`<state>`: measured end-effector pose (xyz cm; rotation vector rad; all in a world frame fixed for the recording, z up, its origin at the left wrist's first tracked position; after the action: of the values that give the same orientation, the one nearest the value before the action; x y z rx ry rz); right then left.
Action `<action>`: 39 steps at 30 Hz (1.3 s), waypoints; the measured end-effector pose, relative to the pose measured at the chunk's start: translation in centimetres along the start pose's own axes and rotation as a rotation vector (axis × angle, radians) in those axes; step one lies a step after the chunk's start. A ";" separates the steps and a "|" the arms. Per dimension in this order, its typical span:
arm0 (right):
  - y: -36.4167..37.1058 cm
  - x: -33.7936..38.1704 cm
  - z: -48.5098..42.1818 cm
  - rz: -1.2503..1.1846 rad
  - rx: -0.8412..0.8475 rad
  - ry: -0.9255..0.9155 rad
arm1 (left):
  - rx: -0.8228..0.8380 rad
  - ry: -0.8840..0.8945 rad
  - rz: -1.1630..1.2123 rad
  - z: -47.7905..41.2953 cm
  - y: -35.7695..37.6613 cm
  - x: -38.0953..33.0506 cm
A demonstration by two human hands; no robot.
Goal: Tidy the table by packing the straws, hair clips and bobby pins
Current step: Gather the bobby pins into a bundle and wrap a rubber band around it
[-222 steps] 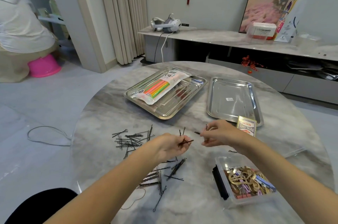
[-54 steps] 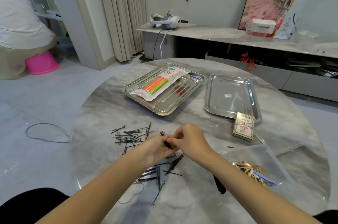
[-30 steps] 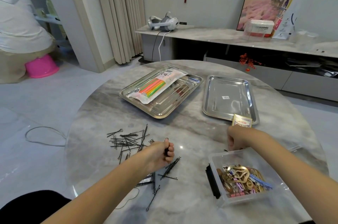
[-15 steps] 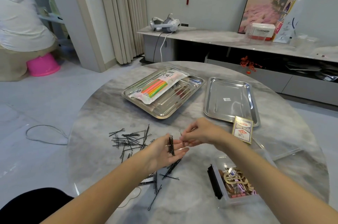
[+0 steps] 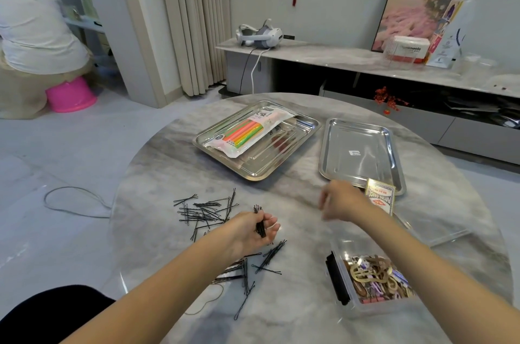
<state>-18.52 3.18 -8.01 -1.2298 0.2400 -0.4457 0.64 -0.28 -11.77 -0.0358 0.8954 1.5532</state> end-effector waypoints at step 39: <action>5.0 14.1 3.4 -0.390 0.140 0.041 | -0.549 0.561 -0.709 -0.6 -12.1 -9.6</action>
<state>-3.60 1.02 -10.81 -1.1314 0.0007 -0.8118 12.87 -9.59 -13.50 -1.1091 0.7276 1.0659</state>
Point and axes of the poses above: each hand's wrist, its own z-axis away from the middle knuckle, its own y-axis out of the palm, x = y × z, the point moved 4 cm from there along -z, towards the middle knuckle, and after that the axes turned 11 degrees about z, right-handed, at the moved point
